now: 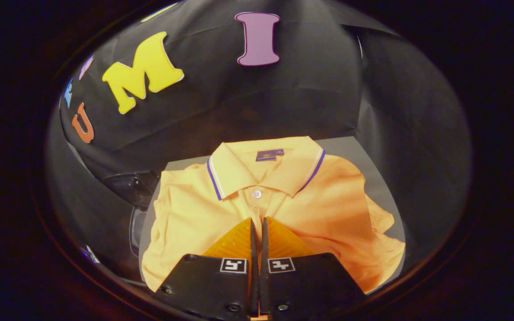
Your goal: Put the clothes into the washing machine and then close the washing machine lid.
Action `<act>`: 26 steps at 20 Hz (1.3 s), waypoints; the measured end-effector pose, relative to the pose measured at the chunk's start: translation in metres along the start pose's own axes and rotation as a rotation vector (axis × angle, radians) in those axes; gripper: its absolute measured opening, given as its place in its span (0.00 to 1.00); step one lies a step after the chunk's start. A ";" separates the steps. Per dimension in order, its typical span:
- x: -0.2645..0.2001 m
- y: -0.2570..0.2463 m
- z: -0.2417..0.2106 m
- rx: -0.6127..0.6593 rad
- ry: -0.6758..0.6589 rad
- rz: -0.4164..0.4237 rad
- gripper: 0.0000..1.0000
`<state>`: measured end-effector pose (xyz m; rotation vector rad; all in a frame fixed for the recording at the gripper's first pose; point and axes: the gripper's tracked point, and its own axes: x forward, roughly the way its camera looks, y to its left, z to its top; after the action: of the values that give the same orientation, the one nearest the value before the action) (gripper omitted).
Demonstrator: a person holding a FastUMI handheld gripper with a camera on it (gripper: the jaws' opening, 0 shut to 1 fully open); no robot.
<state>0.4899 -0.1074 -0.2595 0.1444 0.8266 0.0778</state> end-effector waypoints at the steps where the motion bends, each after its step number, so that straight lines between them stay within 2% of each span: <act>1: -0.002 0.001 0.000 -0.005 -0.005 0.003 0.04; 6: -0.021 0.015 0.013 -0.023 -0.047 0.017 0.04; 10: -0.055 0.054 0.029 -0.032 -0.096 0.046 0.04; 19: -0.120 0.180 0.046 -0.082 -0.204 0.139 0.04; 26: -0.138 0.290 0.037 -0.078 -0.218 0.236 0.04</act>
<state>0.4204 0.1585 -0.0888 0.1733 0.5857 0.3104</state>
